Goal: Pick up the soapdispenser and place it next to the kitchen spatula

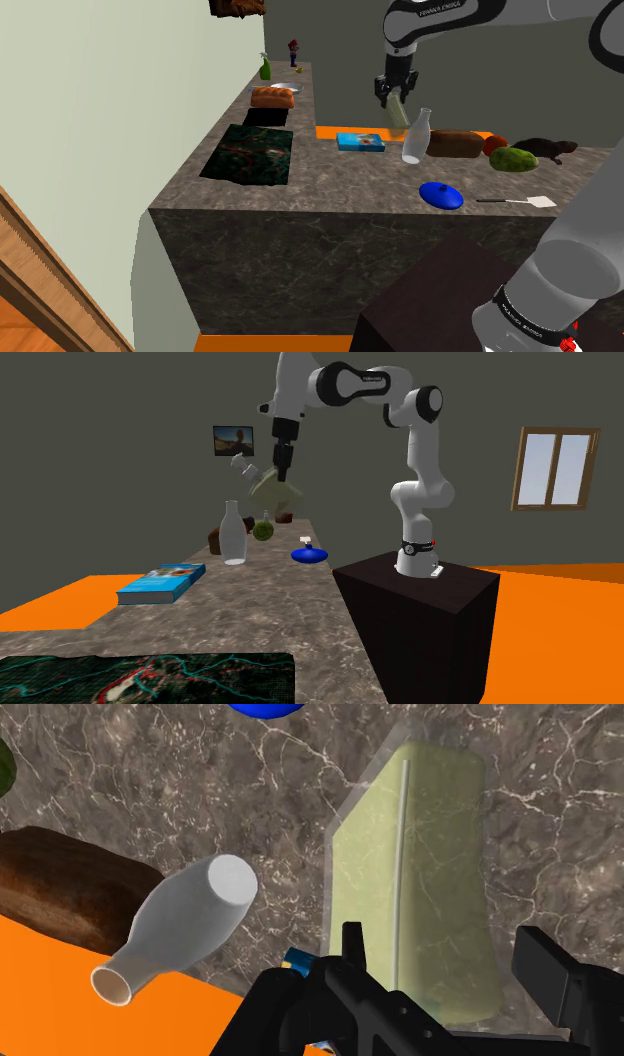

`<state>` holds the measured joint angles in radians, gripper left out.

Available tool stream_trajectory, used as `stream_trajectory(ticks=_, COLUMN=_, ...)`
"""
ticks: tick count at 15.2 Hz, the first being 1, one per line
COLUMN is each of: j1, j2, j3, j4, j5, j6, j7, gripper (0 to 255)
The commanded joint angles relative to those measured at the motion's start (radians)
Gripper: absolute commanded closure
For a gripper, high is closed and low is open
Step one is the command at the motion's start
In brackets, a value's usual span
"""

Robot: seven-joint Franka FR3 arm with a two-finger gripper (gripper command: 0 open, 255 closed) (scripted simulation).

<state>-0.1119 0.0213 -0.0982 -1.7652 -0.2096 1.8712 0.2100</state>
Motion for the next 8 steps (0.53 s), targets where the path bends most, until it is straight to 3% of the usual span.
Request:
stream_trajectory(ticks=1, j1=0.001, j2=0.001, j3=0.001, j4=0.030, j5=0.002, j6=-0.028, j7=-0.005, gripper=255)
stream_trajectory(ticks=8, j1=0.002, j2=0.010, j3=0.002, j4=0.134, j5=0.007, j6=-0.122, j7=-0.022, gripper=255)
